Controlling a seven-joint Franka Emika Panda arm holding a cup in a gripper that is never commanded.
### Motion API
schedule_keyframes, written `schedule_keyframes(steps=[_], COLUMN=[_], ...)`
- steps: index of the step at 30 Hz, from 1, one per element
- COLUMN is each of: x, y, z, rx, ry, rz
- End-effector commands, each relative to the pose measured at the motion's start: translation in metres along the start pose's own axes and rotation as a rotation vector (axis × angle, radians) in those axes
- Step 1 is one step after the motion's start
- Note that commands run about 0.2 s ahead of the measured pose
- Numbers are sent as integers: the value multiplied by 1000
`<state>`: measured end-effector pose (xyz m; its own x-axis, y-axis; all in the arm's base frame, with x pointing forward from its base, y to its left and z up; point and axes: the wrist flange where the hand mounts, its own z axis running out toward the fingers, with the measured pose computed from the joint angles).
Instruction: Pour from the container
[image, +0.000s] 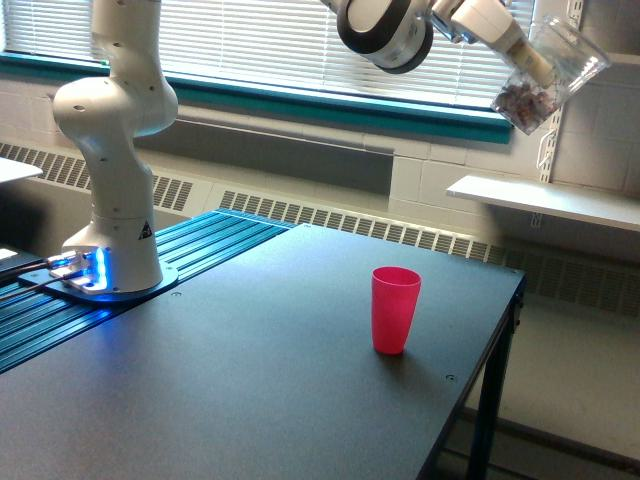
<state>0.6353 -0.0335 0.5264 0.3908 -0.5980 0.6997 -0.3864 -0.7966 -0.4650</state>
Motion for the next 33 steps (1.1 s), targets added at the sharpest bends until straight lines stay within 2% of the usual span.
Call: schedule_keyframes(steps=[1,2,4,7,9,15,16,17,21,23,29,33], x=[-7,-2,-5,-11,-14,-20,-24,-32,-47,-39,-57,-68], y=[9,19,22,21,25,41,42,38,29,43,53,57], z=[12,14,17,21,25,39,41,44,65,69,81,85], rx=[-87,-113,-143,-188,-216,-291,-314,-343,-406,-434,-547,-616], ry=[-73,-77,-100,-127,-152,-254,-259,-252,-281,-315,-361,-400], rz=[71,89,106,89,128,355,325,226,168,299,296,326])
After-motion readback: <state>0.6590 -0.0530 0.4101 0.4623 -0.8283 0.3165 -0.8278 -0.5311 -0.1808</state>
